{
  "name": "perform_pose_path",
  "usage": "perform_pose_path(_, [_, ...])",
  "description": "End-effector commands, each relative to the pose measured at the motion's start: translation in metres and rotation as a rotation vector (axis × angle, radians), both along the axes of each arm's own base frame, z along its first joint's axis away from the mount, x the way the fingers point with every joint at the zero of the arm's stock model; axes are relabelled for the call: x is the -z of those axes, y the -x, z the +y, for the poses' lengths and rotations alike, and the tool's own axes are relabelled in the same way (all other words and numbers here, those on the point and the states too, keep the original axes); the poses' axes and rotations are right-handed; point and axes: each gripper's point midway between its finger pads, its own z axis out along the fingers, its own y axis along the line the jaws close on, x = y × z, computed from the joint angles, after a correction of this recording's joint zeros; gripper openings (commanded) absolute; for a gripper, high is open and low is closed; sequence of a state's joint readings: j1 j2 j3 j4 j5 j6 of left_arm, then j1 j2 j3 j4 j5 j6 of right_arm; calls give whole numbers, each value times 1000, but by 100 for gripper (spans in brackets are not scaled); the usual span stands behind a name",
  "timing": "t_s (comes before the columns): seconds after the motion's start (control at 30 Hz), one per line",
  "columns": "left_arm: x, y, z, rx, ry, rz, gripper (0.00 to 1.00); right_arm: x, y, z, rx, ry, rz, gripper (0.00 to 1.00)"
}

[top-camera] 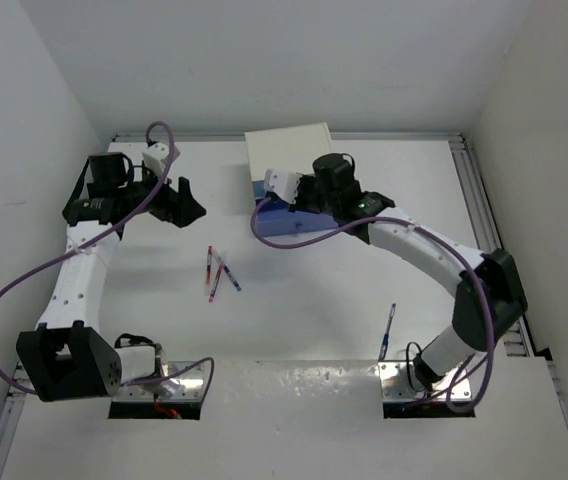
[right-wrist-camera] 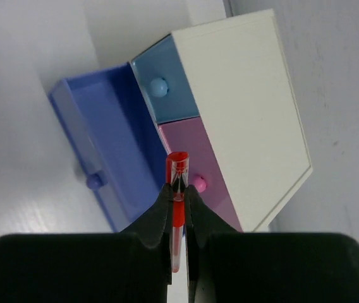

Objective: Sort the stationery into containers
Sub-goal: Place the stationery into the container, then grab a piece of stationery with the right arm

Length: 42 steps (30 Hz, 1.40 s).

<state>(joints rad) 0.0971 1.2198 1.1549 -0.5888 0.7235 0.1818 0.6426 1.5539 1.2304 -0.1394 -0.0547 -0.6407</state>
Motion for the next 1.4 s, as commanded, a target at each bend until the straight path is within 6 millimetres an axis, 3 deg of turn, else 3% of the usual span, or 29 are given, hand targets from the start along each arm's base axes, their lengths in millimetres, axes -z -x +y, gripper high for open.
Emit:
perform_pose_path(0.0, [-26, -7, 2, 25, 24, -75, 89, 1, -32, 9, -152, 207, -251, 0])
perform_pose_path(0.3, [-25, -6, 18, 0, 17, -69, 89, 41, -57, 31, -217, 283, -256, 2])
perform_pose_path(0.47, [-21, -6, 22, -1, 9, -61, 89, 58, -46, 28, -204, 276, -178, 38])
perform_pose_path(0.5, [-20, -6, 22, -2, 11, -57, 89, 62, -42, 26, -199, 282, -154, 55])
perform_pose_path(0.57, [-22, -7, 23, 2, 12, -59, 89, 51, -39, 24, -164, 248, -117, 63])
perform_pose_path(0.63, [-25, -7, 24, 8, 18, -62, 89, 37, -35, 21, -155, 215, -81, 59])
perform_pose_path(0.7, [-29, -6, 23, 20, 17, -73, 89, 14, -16, 6, -162, 201, 6, 52])
perform_pose_path(0.73, [-31, -6, 22, 35, 16, -83, 89, 1, -8, 1, -245, 187, 29, 46])
perform_pose_path(0.77, [-33, -3, 20, 52, 23, -85, 89, 0, 25, -21, -305, 211, 129, 42])
perform_pose_path(0.8, [-32, -3, 20, 63, 18, -92, 89, -1, 33, -44, -318, 206, 168, 35])
perform_pose_path(0.83, [-32, -2, 20, 71, 21, -91, 89, 17, 64, -57, -417, 235, 248, 33])
perform_pose_path(0.9, [-28, 1, 17, 95, 31, -85, 89, 13, 96, -82, -469, 264, 237, 31])
perform_pose_path(0.93, [-26, 2, 15, 103, 36, -82, 89, 38, 117, -108, -507, 306, 299, 31])
perform_pose_path(1.0, [-22, 3, 12, 115, 62, -66, 89, 36, 142, -130, -538, 282, 275, 31])
perform_pose_path(1.03, [-21, 4, 11, 120, 70, -61, 89, 58, 162, -141, -585, 311, 310, 31])
perform_pose_path(1.1, [-19, 6, 7, 143, 92, -51, 89, 77, 182, -163, -612, 342, 311, 31])
perform_pose_path(1.23, [-18, 5, 3, 157, 108, -43, 89, 111, 229, -188, -690, 341, 392, 35])
perform_pose_path(1.37, [-16, 8, 2, 163, 99, -31, 89, 133, 255, -196, -753, 321, 369, 40])
